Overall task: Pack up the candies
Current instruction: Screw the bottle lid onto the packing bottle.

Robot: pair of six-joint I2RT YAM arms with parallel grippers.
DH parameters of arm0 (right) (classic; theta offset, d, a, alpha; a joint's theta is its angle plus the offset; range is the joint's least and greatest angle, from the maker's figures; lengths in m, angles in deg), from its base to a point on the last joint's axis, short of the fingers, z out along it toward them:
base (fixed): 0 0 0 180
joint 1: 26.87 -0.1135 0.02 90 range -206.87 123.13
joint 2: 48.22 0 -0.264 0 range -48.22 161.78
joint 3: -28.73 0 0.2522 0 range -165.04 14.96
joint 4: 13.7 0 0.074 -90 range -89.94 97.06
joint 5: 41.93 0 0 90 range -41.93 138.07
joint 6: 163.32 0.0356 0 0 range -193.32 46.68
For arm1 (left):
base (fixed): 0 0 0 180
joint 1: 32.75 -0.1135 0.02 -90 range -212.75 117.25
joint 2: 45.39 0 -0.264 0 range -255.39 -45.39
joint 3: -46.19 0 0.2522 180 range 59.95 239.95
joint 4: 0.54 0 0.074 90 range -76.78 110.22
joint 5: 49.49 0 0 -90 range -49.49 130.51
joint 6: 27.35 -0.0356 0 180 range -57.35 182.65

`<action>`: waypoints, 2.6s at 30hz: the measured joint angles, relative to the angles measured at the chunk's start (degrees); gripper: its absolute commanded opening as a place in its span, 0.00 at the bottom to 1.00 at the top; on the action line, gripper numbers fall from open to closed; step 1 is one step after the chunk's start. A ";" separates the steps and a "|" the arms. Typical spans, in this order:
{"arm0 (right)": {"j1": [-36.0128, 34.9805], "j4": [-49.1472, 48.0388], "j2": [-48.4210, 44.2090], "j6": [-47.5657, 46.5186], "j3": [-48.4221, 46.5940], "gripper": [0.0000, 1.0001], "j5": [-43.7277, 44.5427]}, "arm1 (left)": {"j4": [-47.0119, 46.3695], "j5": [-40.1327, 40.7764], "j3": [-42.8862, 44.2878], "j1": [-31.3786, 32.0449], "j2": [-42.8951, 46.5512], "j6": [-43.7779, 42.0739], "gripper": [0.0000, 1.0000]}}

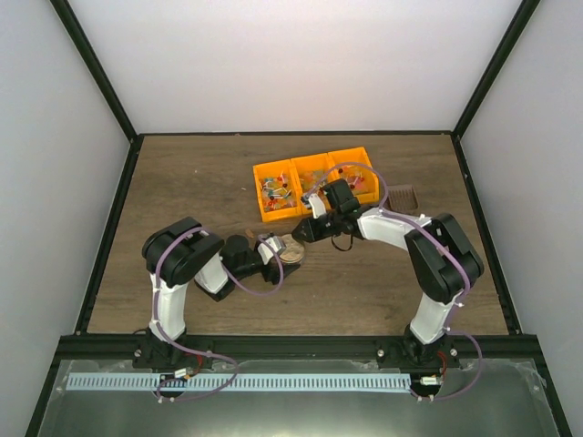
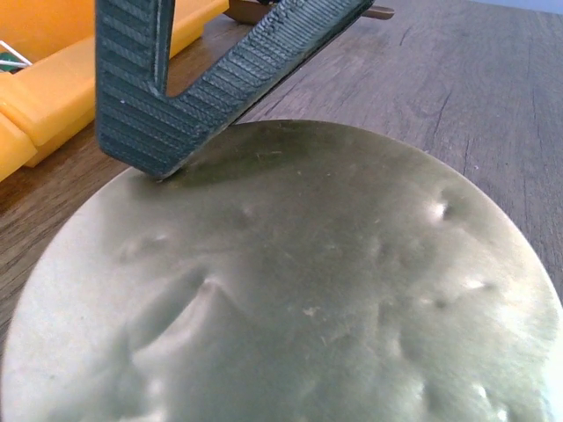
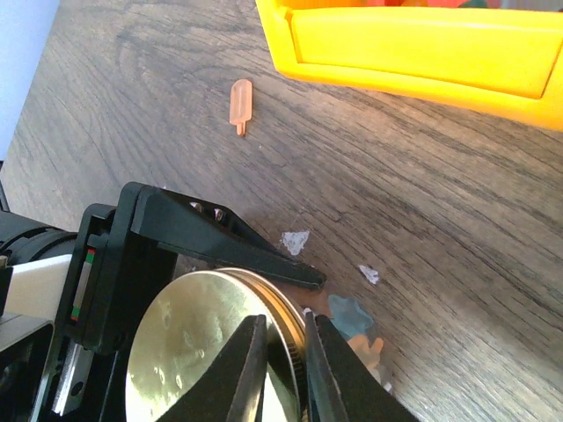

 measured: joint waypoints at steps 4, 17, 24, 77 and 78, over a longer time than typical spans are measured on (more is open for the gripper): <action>-0.20 0.04 0.96 0.20 -1.11 0.15 0.02 | -0.07 0.07 -0.02 -0.11 0.00 0.24 0.84; -1.55 -1.36 2.99 -0.70 -3.17 0.01 1.25 | -0.07 -0.02 -0.02 -0.11 0.00 0.24 0.84; -1.97 -3.82 2.40 -0.94 -1.36 0.03 1.55 | 0.02 -0.85 0.00 0.02 0.00 0.07 0.84; -4.76 -20.85 -23.12 15.87 30.14 0.01 5.90 | -0.35 -7.87 -0.79 0.13 -0.22 -1.55 0.84; -5.73 -20.06 -23.32 16.33 30.45 0.01 3.72 | -0.28 -6.16 -0.52 -0.15 -0.22 -0.85 0.84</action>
